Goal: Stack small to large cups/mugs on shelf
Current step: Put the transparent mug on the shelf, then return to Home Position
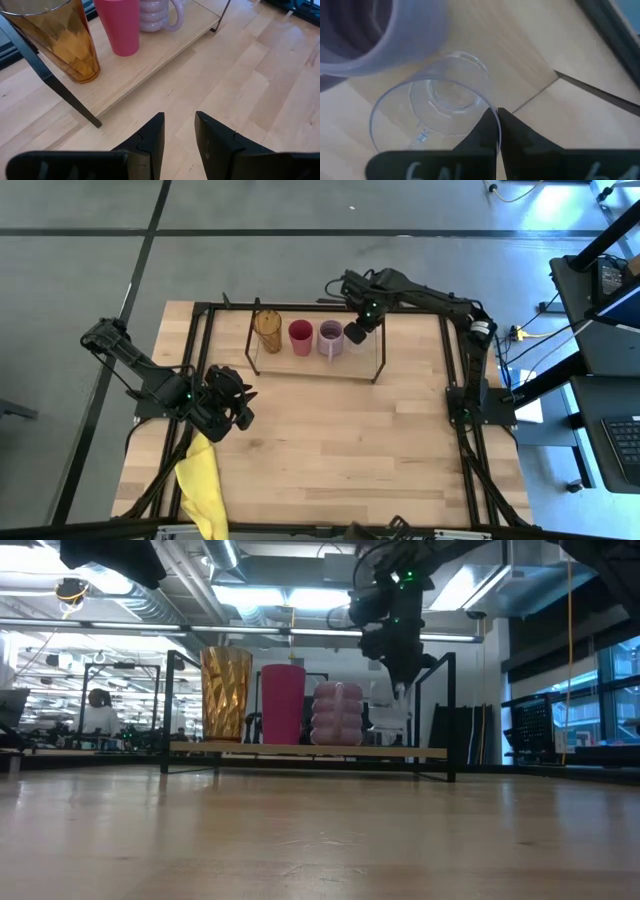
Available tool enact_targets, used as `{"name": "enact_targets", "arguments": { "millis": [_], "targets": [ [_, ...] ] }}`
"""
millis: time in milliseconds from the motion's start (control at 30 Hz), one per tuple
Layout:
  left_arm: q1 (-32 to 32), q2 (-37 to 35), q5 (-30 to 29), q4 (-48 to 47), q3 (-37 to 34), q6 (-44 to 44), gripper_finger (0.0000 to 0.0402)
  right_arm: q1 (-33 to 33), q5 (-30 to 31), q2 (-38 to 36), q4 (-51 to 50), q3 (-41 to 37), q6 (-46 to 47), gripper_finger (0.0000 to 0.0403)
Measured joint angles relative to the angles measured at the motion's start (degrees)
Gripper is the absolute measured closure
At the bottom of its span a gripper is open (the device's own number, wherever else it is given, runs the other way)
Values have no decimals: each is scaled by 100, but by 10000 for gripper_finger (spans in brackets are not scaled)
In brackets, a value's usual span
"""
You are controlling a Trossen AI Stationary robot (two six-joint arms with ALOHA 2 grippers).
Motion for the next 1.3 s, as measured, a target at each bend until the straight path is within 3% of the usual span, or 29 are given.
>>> {"name": "enact_targets", "arguments": {
  "millis": [533,733,1100,1300],
  "targets": [
    [-2,0,0,-66,0,4,300,-53,-176,0,34,-341,-26,393],
    [-2,0,0,-63,0,4,300,-55,-143,0,81,-342,-27,376],
    [-2,0,0,-63,0,2,300,-53,231,0,81,-345,-41,339],
    [0,0,10,-61,0,2,300,-20,730,0,61,-62,-197,336]
  ]
}}
